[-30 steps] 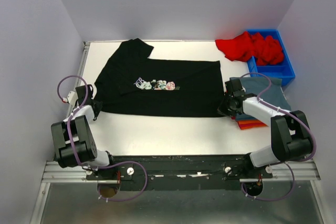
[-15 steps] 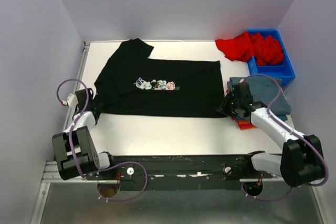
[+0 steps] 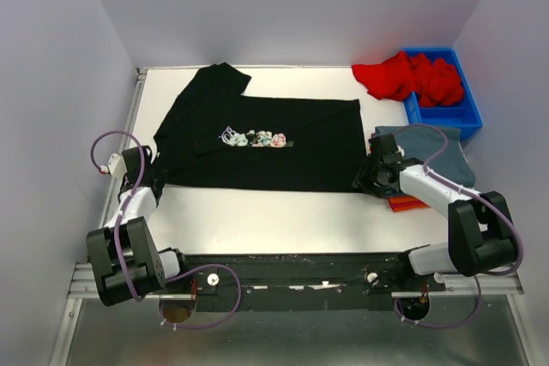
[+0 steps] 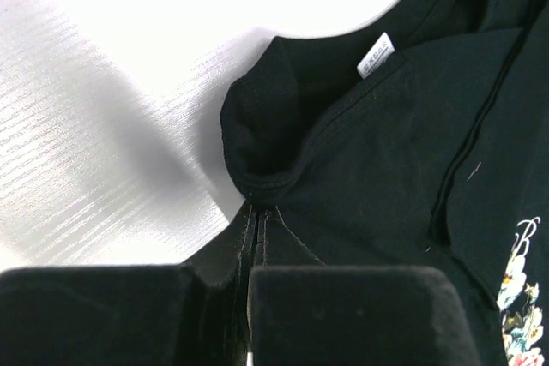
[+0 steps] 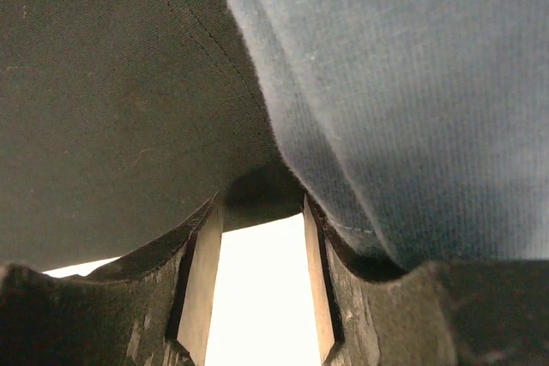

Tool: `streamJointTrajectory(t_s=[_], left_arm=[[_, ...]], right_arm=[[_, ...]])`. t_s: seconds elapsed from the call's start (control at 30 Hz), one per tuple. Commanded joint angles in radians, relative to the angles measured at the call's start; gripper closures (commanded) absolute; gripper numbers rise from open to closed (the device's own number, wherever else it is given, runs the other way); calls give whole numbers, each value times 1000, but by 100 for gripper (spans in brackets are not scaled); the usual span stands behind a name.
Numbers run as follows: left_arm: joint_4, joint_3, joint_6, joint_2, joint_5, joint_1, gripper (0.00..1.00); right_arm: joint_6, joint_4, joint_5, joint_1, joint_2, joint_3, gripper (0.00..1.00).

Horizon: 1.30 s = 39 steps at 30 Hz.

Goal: Fold and stack the t-shirts
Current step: Fold the flattened tshirt in 1/3 of the way

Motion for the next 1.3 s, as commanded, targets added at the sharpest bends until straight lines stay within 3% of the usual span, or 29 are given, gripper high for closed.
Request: streamJointTrajectory(t_s=[0.0,0.27,0.37,0.43,0.47,0.8,1.03,1.27], left_arm=[[4,-4,1,-36,5,6,100],[7,-9,7,-65,-4,7,100],[14,-12,8,-65,3,6,100],[17,-12,10,-63,8,6,100],[19,-12,10,-62,8,4,100],[30,-4,16,-62,13,3,100],[63,10,-13,-37,15,-10,100],[-100,362,-53,15,-43,-140,100]], right_arm=[[40,-80,94,13,33,27,48],[88,-134,140,54,99,72,50],[103,-156,169,65,113,89,70],[108,-166,173,65,111,95,98],[108,-169,177,65,111,100,99],[61,-199,189,65,-1,127,99],[28,-211,181,65,39,178,99],[-38,-330,226,35,-1,411,99]])
